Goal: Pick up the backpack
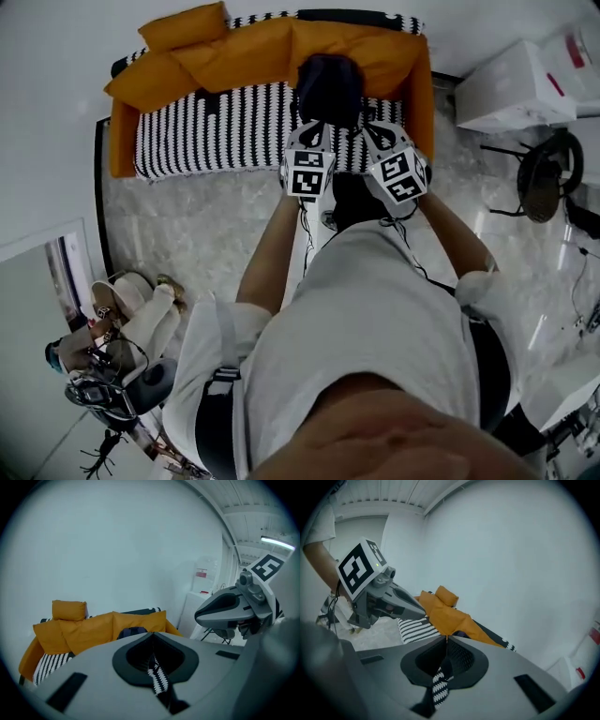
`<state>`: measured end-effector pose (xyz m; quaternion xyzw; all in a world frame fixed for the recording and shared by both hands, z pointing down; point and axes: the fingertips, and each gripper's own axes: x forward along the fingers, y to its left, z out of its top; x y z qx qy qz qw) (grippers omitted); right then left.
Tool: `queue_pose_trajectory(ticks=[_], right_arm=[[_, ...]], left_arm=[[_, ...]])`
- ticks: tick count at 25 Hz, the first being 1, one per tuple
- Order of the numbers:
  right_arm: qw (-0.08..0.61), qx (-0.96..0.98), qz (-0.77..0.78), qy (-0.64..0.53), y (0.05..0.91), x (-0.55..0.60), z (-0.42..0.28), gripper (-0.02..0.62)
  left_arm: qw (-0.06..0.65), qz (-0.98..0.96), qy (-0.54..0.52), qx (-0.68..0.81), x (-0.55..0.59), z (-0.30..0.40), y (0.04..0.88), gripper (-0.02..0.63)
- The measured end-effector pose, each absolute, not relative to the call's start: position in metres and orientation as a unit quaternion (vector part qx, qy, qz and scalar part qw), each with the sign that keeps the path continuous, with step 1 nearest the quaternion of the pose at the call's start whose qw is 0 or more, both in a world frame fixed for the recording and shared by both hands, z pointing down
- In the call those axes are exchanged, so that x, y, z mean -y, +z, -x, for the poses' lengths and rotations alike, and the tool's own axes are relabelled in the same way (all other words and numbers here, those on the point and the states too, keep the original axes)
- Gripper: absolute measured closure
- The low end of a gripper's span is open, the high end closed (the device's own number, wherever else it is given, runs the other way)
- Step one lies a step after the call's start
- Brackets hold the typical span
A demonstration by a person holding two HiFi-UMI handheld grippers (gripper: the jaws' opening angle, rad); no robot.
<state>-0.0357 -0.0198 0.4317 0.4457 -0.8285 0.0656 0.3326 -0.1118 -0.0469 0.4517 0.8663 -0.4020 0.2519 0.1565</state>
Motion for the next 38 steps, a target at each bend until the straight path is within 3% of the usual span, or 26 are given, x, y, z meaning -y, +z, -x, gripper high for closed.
queue_pose_trajectory(ticks=[12, 32, 38], right_arm=[[0.338, 0.838, -0.41, 0.124, 0.507, 0.117, 0.038, 0.555], [0.36, 0.825, -0.381, 0.209, 0.619, 0.226, 0.02, 0.555], [0.346, 0.823, -0.39, 0.225, 0.639, 0.256, 0.01, 0.555]], left_arm=[[0.191, -0.851, 0.344, 0.349, 0.121, 0.09, 0.531, 0.593], [0.211, -0.826, 0.404, 0.332, 0.255, 0.079, 0.637, 0.593], [0.177, -0.828, 0.435, 0.307, 0.281, 0.076, 0.661, 0.592]])
